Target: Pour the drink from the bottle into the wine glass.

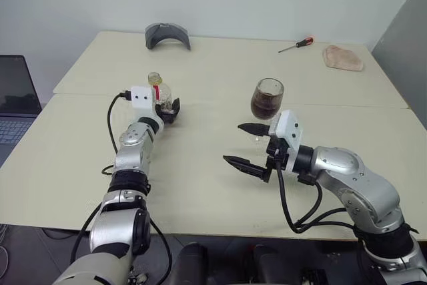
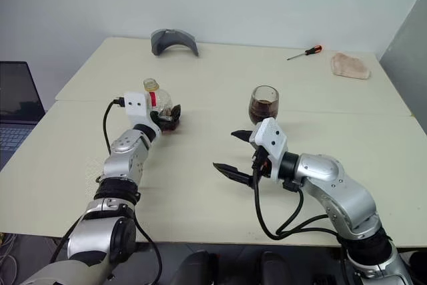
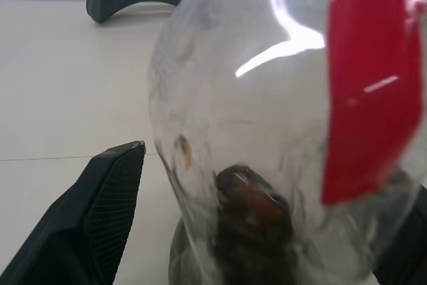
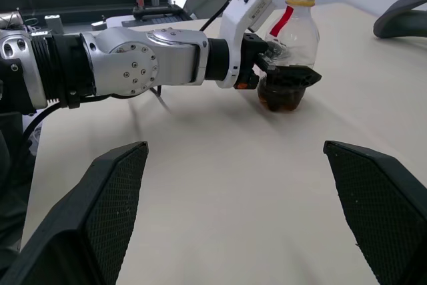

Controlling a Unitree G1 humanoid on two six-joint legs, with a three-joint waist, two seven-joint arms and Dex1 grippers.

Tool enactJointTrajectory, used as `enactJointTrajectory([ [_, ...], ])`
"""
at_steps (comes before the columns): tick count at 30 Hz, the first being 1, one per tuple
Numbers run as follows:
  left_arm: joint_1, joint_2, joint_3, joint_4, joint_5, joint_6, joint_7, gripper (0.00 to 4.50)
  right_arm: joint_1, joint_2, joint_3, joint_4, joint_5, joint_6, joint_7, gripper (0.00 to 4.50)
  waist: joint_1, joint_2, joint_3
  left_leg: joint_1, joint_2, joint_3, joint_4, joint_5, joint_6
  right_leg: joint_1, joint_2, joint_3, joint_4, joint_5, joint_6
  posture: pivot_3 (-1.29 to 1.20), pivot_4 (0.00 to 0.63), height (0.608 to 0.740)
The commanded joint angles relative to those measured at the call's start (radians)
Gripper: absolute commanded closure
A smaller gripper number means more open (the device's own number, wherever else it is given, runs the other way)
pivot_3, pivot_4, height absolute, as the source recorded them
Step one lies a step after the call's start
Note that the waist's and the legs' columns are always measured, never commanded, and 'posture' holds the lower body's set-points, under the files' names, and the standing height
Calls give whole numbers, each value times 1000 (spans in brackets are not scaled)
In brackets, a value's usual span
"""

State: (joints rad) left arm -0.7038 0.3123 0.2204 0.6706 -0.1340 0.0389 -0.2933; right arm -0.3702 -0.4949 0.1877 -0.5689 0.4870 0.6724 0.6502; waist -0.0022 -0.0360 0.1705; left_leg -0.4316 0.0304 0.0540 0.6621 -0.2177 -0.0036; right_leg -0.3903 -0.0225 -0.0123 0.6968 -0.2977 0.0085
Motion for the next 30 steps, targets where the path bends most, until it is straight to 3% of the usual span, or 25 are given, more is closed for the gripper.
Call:
enactJointTrajectory([
  [1, 83, 10, -13, -208, -5, 39, 8, 36, 8, -4, -43, -49, 24, -15, 3, 0, -2, 0, 0, 0, 0, 0, 0, 0, 0, 0, 0, 0, 0, 0, 0, 0, 150, 740],
  [7, 304, 17, 10, -651, -21, 203, 64, 36, 97, -1, -91, -63, -2, -61, -29, 0, -2, 0, 0, 0, 1, 0, -1, 0, 0, 0, 0, 0, 0, 0, 0, 0, 150, 740],
  [11, 507, -41, 34, -973, -30, 336, 155, 36, 247, 77, -138, 4, -99, -238, -126, 0, -1, -1, -2, 1, 1, -1, -1, -1, 0, 2, 0, 0, -2, 0, 0, 0, 150, 740],
  [14, 630, -106, -2, -1112, -26, 399, 203, 36, 350, 165, -173, 89, -160, -411, -182, 0, 1, -1, -2, 1, 0, 0, -1, -1, 0, 2, 0, 0, -1, 0, 0, 0, 150, 740],
  [21, 706, -161, -35, -1160, -10, 378, 235, 36, 407, 223, -197, 243, -263, -588, -248, 0, 1, -1, -3, 3, 0, 0, -2, -1, 1, 3, 0, 1, 0, 0, 0, 0, 150, 740],
  [30, 769, -152, -35, -1145, -12, 316, 204, 36, 293, 253, -277, 347, -252, -555, -332, 0, 0, -1, -3, 3, 1, 1, -2, -1, 1, 2, 1, 2, -1, 0, 0, 0, 150, 740],
])
